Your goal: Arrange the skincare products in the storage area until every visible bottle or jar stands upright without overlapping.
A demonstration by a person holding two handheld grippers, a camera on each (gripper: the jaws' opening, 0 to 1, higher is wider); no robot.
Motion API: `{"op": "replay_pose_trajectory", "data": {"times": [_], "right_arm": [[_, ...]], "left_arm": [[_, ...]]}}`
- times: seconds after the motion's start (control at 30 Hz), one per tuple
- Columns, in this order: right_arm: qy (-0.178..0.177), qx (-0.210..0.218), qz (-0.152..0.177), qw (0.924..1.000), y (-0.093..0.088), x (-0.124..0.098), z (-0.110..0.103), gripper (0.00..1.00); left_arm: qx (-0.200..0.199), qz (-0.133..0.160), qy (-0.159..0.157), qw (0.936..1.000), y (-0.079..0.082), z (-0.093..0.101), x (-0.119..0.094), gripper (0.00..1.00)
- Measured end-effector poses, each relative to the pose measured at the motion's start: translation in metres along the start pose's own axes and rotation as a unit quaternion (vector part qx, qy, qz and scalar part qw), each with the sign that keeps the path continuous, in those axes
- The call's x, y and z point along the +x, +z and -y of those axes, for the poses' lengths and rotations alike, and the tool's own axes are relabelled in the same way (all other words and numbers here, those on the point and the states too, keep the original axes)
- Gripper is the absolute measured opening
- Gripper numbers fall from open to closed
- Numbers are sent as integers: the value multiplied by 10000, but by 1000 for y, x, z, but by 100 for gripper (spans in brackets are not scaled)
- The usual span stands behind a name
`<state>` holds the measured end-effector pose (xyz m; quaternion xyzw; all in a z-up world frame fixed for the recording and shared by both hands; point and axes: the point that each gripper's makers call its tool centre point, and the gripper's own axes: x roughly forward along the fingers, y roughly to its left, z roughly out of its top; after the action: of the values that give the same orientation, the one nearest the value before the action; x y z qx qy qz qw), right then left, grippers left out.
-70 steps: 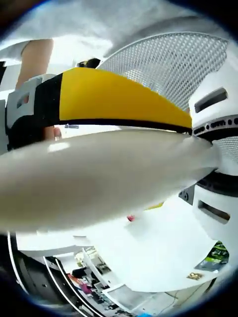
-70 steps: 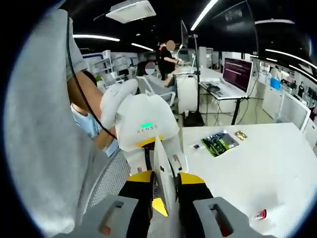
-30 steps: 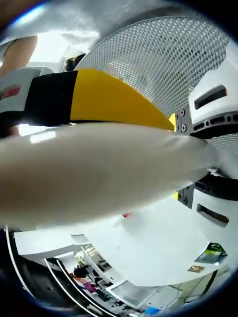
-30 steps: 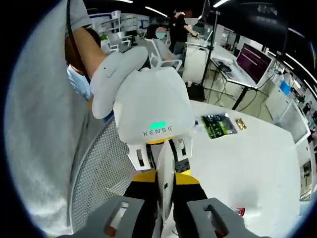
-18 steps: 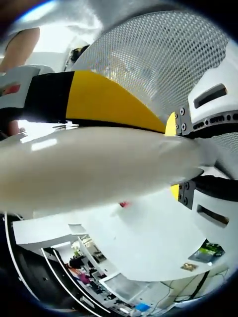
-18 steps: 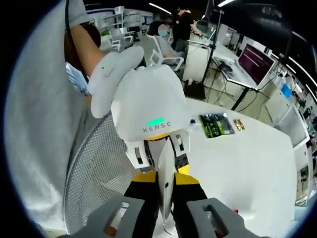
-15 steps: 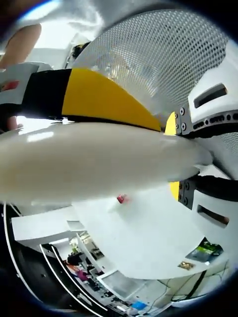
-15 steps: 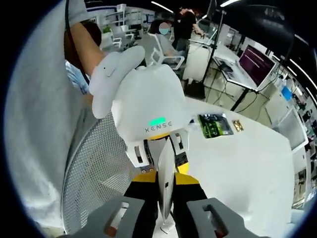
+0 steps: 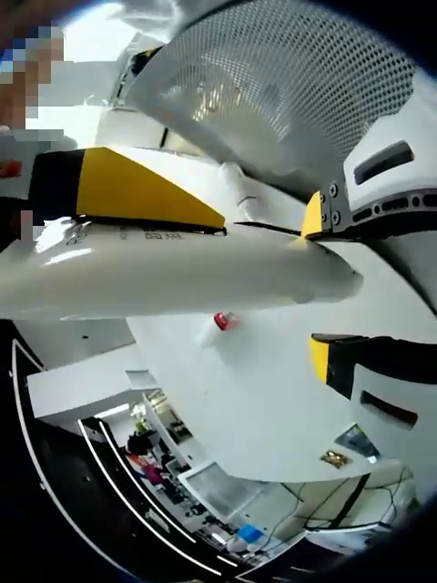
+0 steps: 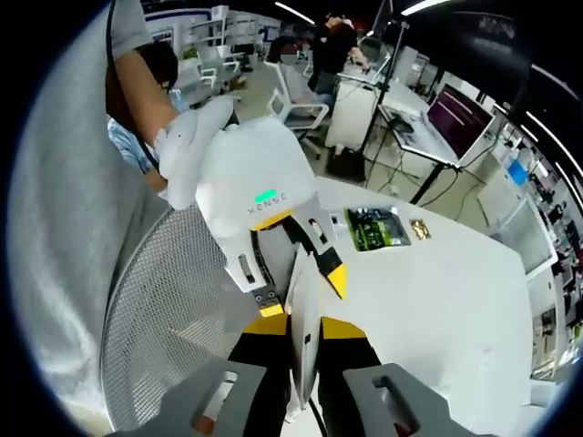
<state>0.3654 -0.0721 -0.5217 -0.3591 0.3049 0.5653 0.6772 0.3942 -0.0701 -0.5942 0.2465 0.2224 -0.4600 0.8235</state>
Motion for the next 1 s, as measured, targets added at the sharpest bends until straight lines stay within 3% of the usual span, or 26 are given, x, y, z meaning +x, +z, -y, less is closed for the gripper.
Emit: {"op": "replay_pose_trajectory", "data": {"times": [0.07, 0.17, 0.43, 0.6, 0.83, 1.0], "right_arm": [[-13, 39, 11, 10000, 0, 0, 4, 0], [-54, -77, -136, 9999, -5, 0, 7, 0], [-29, -157, -339, 9993, -15, 4, 12, 1], [-78, -186, -376, 9991, -18, 3, 16, 1], [-86, -176, -380, 9991, -20, 4, 18, 1], [-110, -169, -439, 9988, -26, 4, 23, 1]], "left_arm": [[50, -12, 64, 10000, 0, -2, -1, 38], [366, -294, 187, 9987, -10, -7, 0, 33], [298, -266, 265, 9989, -9, -11, -2, 26], [476, -81, 537, 9974, -2, -20, -7, 29], [416, 28, 367, 9985, 2, -13, -5, 31], [473, -49, 346, 9983, -1, -12, -4, 30]]}}
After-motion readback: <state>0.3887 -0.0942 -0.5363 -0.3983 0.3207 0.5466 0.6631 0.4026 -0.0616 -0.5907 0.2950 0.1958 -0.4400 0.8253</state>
